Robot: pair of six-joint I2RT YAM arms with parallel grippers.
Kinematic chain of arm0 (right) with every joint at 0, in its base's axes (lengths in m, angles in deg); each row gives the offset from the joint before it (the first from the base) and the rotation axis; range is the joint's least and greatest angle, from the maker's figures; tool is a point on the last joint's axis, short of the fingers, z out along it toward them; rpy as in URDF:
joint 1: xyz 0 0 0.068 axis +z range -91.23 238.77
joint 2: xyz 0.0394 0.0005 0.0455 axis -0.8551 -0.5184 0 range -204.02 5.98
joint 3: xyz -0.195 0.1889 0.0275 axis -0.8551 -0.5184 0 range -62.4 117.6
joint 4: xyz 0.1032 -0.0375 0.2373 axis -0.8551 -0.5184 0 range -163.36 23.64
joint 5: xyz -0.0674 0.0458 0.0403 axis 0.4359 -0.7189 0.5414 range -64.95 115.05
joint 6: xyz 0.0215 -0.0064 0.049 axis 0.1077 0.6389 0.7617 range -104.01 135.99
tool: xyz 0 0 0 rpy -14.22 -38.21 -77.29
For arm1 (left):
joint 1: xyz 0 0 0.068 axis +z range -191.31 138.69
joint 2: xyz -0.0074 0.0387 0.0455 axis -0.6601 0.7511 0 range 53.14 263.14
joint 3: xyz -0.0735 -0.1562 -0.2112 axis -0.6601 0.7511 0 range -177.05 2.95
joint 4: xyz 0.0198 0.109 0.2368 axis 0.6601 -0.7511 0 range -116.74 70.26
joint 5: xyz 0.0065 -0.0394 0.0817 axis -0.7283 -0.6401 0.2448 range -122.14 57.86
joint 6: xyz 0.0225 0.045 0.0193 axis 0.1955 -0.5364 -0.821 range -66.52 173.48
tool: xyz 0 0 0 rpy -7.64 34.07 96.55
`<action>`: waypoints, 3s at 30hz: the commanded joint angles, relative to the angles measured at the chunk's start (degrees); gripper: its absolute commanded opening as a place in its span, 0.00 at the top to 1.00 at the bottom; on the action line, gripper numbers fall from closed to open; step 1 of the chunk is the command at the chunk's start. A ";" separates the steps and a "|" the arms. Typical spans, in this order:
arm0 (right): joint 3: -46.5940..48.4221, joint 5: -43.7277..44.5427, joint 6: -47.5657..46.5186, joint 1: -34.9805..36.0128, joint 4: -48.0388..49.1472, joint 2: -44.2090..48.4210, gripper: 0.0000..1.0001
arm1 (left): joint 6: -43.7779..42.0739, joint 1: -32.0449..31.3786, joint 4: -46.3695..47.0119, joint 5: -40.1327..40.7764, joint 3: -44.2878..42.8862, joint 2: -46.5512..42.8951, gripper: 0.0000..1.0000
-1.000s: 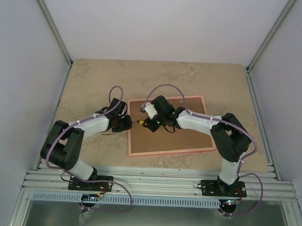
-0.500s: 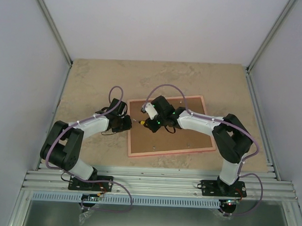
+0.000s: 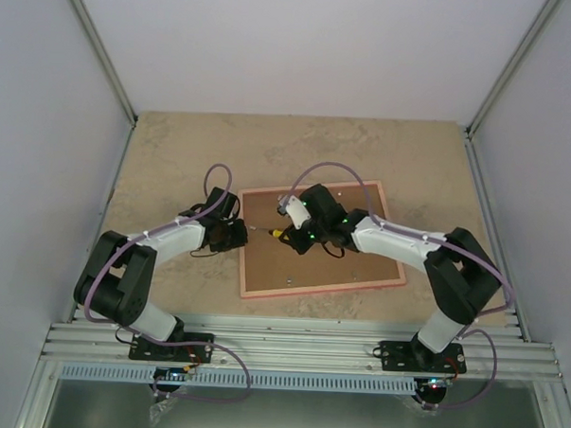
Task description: Take the photo out of the frame
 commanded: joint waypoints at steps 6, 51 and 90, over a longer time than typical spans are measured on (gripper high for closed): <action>-12.89 1.30 3.55 -6.93 14.35 13.96 1.00 | 1.91 -0.02 1.84 0.89 0.79 -3.34 0.82; -42.50 20.04 25.03 -34.96 20.96 39.50 1.00 | 3.13 1.65 3.74 13.63 -0.36 -6.59 0.56; -43.51 -1.71 23.02 -56.11 11.72 42.19 0.52 | 8.07 1.48 12.80 5.22 25.13 -38.62 0.28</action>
